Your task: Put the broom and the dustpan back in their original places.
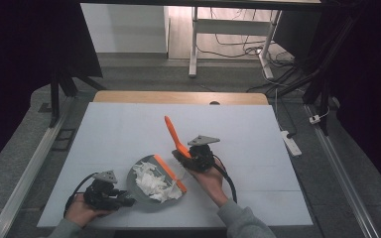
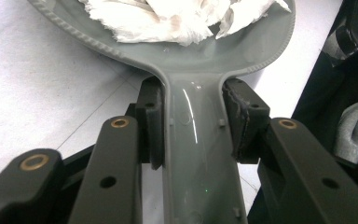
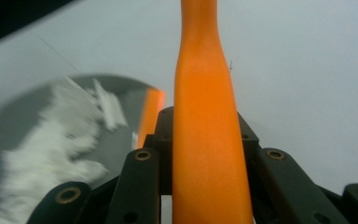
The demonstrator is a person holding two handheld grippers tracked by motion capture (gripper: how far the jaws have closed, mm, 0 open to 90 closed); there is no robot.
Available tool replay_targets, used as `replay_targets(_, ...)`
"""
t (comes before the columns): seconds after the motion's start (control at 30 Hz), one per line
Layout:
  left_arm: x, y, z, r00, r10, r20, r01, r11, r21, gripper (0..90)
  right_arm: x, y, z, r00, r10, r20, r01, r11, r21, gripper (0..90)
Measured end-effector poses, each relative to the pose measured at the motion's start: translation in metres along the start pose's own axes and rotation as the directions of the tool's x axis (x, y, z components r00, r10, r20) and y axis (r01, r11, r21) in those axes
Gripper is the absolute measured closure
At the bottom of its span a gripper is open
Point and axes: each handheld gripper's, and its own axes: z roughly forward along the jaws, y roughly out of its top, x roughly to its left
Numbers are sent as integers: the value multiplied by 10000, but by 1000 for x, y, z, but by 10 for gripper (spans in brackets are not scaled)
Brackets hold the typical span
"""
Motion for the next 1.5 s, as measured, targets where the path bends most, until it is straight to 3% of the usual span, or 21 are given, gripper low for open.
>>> replay_targets(0.1,0,0,0,10000,0,4,0,10000,3,616,-2,-8,10,9998,-10,214,0,9989,471,709)
replay_targets(0.2,-1,1,1,10000,-6,29,6,10000,-1,616,5,-9,13,10000,-45,30,43,9988,490,709)
replay_targets(0.37,-1,2,3,10000,-7,57,7,10000,10,617,34,-8,19,9963,-420,-752,456,9978,477,709)
replay_targets(0.47,-1,2,3,10000,-4,52,4,10000,4,616,52,-1,15,9838,-367,-1757,425,9987,294,709)
replay_targets(0.6,-1,1,3,10000,-2,97,1,10000,31,616,68,11,2,9717,-905,-2182,863,9959,-287,709)
replay_targets(0.73,-1,1,3,10000,5,67,-5,10000,16,616,57,21,-15,9757,-733,-2065,581,9952,-784,709)
replay_targets(0.93,-1,1,3,10000,-13,74,13,10000,-29,616,34,24,-25,9855,-309,-1666,141,9948,-1011,709)
replay_targets(1.5,1,1,-2,9998,-179,-89,174,9982,-576,617,8,24,-46,9917,-59,-1283,-129,9893,-1453,709)
